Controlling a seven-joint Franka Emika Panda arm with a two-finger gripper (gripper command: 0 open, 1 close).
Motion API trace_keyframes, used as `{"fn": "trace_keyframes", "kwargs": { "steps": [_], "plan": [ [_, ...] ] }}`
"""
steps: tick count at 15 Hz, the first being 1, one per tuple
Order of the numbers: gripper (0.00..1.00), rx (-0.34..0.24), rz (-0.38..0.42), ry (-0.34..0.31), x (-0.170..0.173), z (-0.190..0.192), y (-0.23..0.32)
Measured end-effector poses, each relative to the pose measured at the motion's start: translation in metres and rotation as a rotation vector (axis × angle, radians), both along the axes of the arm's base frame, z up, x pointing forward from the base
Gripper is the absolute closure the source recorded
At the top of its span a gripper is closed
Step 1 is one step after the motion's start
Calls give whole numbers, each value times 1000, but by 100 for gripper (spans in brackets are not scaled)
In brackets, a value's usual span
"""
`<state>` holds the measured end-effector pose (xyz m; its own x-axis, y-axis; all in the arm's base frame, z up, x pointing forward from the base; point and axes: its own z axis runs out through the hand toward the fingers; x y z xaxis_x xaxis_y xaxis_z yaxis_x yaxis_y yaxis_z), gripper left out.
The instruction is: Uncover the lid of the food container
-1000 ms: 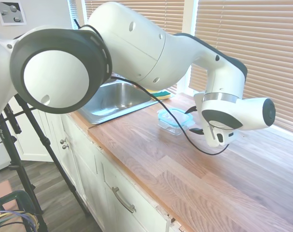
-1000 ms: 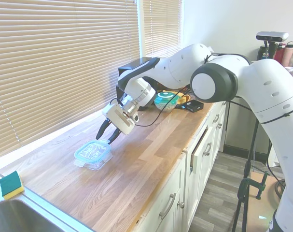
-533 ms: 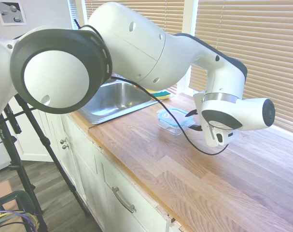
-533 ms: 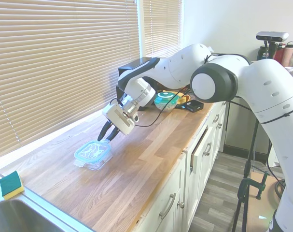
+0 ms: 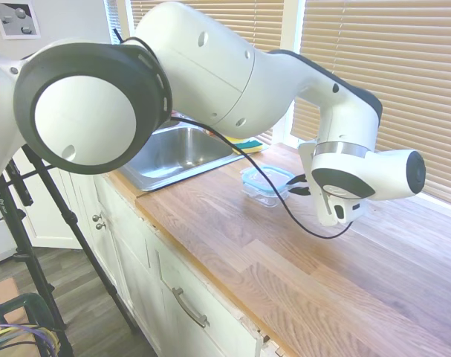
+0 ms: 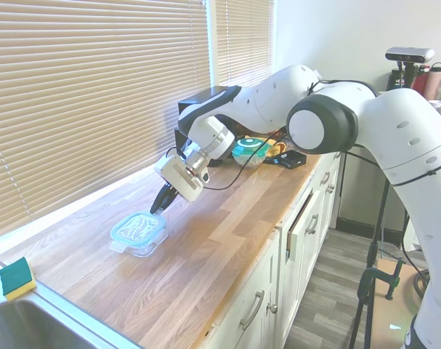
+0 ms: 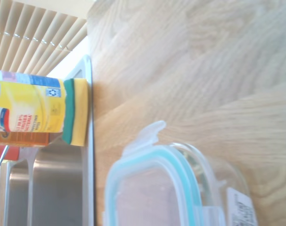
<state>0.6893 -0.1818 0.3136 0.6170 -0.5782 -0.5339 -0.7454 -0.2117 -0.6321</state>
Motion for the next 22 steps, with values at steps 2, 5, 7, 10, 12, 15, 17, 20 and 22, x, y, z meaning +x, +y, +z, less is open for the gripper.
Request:
{"fn": "trace_keyframes", "kwargs": {
  "steps": [2,5,7,10,12,15,17,20,22],
  "plan": [
    [100,-32,15,-22,0,22,2],
    [100,-92,41,-36,0,54,11],
    [100,-130,60,-42,1,69,21],
    [100,-183,92,-57,2,95,42],
    [100,-208,109,-69,3,113,58],
    [100,-242,137,-80,5,127,82],
    [100,-262,166,-86,5,130,102],
    [100,-299,202,-110,1,144,132],
    [100,-338,224,-126,-6,155,149]
  ]
}}
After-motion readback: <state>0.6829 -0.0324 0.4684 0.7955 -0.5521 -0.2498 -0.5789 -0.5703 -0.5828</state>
